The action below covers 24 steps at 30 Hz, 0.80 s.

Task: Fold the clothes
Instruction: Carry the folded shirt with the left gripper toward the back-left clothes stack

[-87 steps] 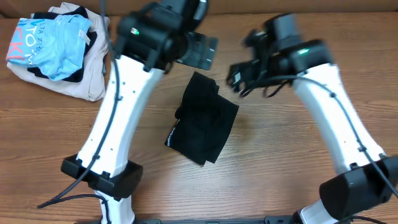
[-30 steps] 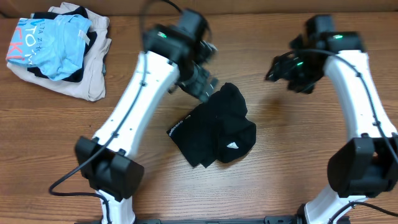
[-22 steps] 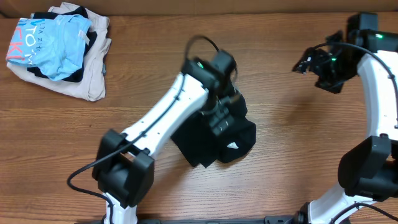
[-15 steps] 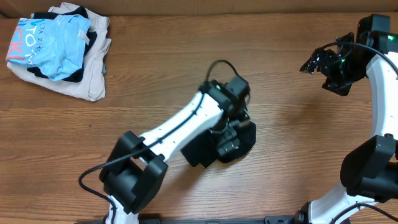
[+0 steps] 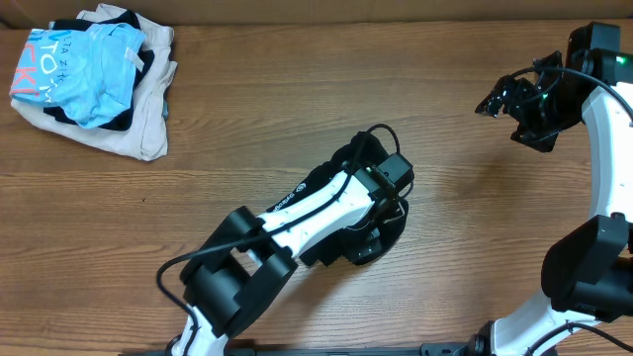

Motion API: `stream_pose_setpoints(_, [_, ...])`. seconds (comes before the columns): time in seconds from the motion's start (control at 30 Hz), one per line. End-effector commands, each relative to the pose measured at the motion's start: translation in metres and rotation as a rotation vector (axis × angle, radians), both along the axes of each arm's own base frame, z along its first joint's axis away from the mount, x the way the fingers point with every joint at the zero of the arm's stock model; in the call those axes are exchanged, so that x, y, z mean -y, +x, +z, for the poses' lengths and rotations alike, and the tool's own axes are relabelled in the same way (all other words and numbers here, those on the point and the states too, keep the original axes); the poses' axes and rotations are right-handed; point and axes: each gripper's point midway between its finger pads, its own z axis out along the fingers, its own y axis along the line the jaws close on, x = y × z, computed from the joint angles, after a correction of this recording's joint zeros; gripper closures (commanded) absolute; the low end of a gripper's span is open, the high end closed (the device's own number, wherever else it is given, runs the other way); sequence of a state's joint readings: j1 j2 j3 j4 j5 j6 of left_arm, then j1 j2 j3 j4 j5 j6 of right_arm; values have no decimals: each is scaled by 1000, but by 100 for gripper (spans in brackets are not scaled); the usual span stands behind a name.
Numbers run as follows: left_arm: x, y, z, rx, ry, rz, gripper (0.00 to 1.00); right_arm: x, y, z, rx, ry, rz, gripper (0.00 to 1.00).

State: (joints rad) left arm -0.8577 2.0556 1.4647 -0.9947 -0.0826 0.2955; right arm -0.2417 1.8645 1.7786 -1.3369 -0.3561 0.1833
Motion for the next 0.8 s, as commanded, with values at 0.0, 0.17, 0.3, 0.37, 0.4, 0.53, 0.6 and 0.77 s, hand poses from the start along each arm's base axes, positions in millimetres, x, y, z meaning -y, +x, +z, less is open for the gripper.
stream_pose_setpoints(0.0, [-29,16,-28,50,144,44,2,-1,2,17,48,-4,5,9])
stream_pose_setpoints(0.17, [-68,46,-45,186,291,238,0,0,2,16,47,-8,4,8])
stream_pose_setpoints(0.3, [-91,57,-51,181,301,392,0,0,2,16,49,-10,8,7])
stream_pose_setpoints(0.37, [-100,63,-51,187,298,456,4,0,2,16,49,-10,8,7])
stream_pose_setpoints(0.4, [-104,66,-52,190,294,481,9,0,2,16,50,-10,8,7])
stream_pose_setpoints(0.53, [-111,75,-52,199,281,522,51,0,3,17,53,-11,8,7])
stream_pose_setpoints(0.6, [-114,79,-52,205,278,532,72,0,3,17,53,-11,8,7])
stream_pose_setpoints(0.77, [-122,91,-48,254,277,595,96,1,4,17,57,-12,8,7])
